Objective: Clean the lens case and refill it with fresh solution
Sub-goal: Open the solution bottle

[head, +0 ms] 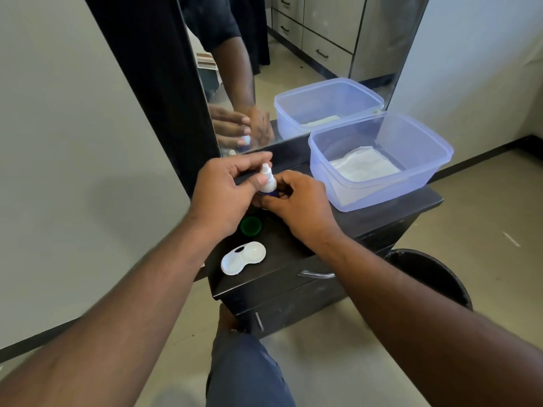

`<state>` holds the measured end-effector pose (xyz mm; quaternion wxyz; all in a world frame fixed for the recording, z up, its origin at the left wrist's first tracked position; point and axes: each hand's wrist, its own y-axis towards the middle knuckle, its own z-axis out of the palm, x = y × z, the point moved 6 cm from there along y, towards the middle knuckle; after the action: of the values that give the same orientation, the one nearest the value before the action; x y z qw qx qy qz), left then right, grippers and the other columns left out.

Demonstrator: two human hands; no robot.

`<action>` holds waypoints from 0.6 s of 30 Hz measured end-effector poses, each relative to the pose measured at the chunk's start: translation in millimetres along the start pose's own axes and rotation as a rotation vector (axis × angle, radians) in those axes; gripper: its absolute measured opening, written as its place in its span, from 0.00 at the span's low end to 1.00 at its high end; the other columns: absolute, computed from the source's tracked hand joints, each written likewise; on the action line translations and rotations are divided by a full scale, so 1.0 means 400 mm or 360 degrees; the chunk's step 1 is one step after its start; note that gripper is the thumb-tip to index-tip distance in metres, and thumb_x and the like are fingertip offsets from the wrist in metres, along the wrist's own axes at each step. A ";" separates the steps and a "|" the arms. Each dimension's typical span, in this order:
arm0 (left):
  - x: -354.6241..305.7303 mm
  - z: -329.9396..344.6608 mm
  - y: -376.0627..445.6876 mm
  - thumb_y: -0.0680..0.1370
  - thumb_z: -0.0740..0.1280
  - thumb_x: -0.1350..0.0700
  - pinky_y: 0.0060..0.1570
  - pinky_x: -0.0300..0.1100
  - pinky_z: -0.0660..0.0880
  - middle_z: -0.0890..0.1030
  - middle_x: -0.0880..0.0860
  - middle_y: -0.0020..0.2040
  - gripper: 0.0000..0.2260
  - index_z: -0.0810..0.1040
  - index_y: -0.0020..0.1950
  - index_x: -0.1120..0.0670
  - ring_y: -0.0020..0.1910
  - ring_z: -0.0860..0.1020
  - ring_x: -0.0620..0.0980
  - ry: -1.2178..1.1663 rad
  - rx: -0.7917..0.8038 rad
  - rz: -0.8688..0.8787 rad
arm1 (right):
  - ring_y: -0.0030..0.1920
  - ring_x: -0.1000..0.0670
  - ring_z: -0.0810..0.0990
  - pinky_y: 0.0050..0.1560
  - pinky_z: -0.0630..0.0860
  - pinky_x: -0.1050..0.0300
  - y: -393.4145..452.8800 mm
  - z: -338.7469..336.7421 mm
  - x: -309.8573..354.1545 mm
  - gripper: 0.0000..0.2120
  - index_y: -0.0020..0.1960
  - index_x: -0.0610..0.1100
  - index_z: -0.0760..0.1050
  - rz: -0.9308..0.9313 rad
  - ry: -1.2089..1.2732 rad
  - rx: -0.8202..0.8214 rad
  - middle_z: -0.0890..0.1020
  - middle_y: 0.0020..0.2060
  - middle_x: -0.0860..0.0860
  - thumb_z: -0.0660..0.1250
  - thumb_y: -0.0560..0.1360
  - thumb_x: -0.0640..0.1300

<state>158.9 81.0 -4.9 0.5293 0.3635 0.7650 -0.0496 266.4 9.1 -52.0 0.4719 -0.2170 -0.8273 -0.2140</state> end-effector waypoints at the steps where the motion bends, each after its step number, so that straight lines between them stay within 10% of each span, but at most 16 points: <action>1: 0.003 -0.011 -0.002 0.75 0.70 0.64 0.48 0.26 0.74 0.83 0.47 0.50 0.13 0.81 0.59 0.55 0.47 0.79 0.33 0.0038 -0.0081 0.0013 | 0.40 0.61 0.77 0.43 0.72 0.69 0.000 0.000 0.000 0.15 0.52 0.47 0.79 0.0008 -0.0010 0.0001 0.81 0.43 0.56 0.76 0.68 0.48; 7: 0.017 -0.013 0.005 0.75 0.70 0.63 0.52 0.34 0.75 0.81 0.47 0.57 0.19 0.77 0.65 0.50 0.56 0.78 0.41 0.0080 0.0009 0.0078 | 0.41 0.59 0.77 0.46 0.75 0.65 0.001 0.002 -0.002 0.16 0.53 0.47 0.78 0.0023 -0.0057 0.0005 0.82 0.45 0.55 0.76 0.68 0.48; 18: -0.009 -0.013 0.008 0.72 0.75 0.58 0.43 0.32 0.77 0.83 0.48 0.43 0.06 0.80 0.46 0.55 0.43 0.81 0.42 -0.0032 -0.0260 0.0146 | 0.48 0.56 0.80 0.54 0.78 0.59 0.003 0.001 -0.002 0.17 0.56 0.47 0.78 0.0035 -0.0017 0.0013 0.83 0.49 0.54 0.75 0.69 0.48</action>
<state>157.5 84.0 1.4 0.5665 0.3532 0.7438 0.0338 267.1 10.1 -52.6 0.4706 -0.2252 -0.8283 -0.2042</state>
